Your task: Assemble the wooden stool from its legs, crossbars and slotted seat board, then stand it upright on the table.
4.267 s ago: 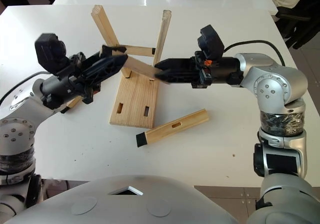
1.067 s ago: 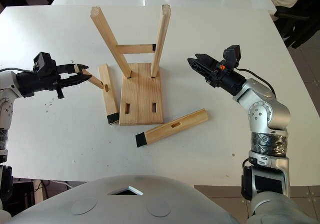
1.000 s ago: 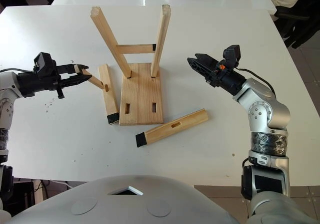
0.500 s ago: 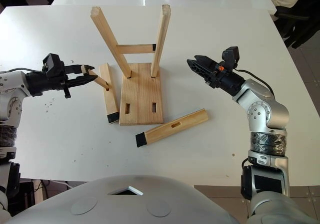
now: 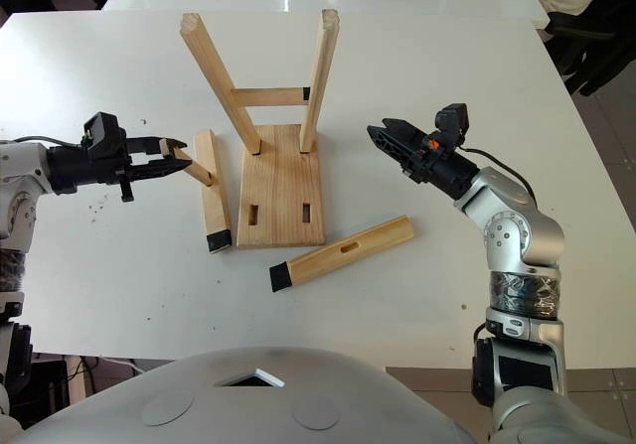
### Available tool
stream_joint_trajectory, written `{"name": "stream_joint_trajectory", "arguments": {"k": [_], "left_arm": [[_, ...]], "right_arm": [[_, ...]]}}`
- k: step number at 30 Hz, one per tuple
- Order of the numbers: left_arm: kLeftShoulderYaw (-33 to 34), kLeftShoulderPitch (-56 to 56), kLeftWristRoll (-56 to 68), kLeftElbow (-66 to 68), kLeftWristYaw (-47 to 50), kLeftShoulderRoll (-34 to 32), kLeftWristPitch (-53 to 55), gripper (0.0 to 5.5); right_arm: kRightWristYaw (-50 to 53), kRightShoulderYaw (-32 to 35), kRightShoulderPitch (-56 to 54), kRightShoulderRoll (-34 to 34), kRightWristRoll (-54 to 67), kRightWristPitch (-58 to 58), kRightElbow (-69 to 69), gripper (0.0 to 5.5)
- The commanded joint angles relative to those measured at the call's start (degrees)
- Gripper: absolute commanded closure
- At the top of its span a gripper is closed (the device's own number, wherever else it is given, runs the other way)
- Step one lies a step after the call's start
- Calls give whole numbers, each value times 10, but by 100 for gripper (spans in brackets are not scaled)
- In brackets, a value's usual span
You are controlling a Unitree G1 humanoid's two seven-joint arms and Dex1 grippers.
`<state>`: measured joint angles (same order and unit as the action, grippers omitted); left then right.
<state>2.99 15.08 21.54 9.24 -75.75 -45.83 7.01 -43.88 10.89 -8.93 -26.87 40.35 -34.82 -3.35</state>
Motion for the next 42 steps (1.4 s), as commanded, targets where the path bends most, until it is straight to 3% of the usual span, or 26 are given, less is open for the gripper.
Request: {"name": "stream_joint_trajectory", "arguments": {"k": [1, 23, 33, 42], "left_arm": [[-35, 22, -22, 44, -49, -22, 8, 418], [-156, 89, -79, 190, -131, -2, -35, 418], [-170, 59, -87, 201, -111, 15, -59, 418], [-157, 130, -102, 267, -63, 35, -89, 418]], "right_arm": [[13, 3, 24, 14, 3, -2, -24, 308], [57, -8, 73, 67, 9, -21, -70, 308], [62, -5, 65, 66, 10, -27, -64, 308], [75, -4, 65, 87, 2, -8, -58, 308]]}}
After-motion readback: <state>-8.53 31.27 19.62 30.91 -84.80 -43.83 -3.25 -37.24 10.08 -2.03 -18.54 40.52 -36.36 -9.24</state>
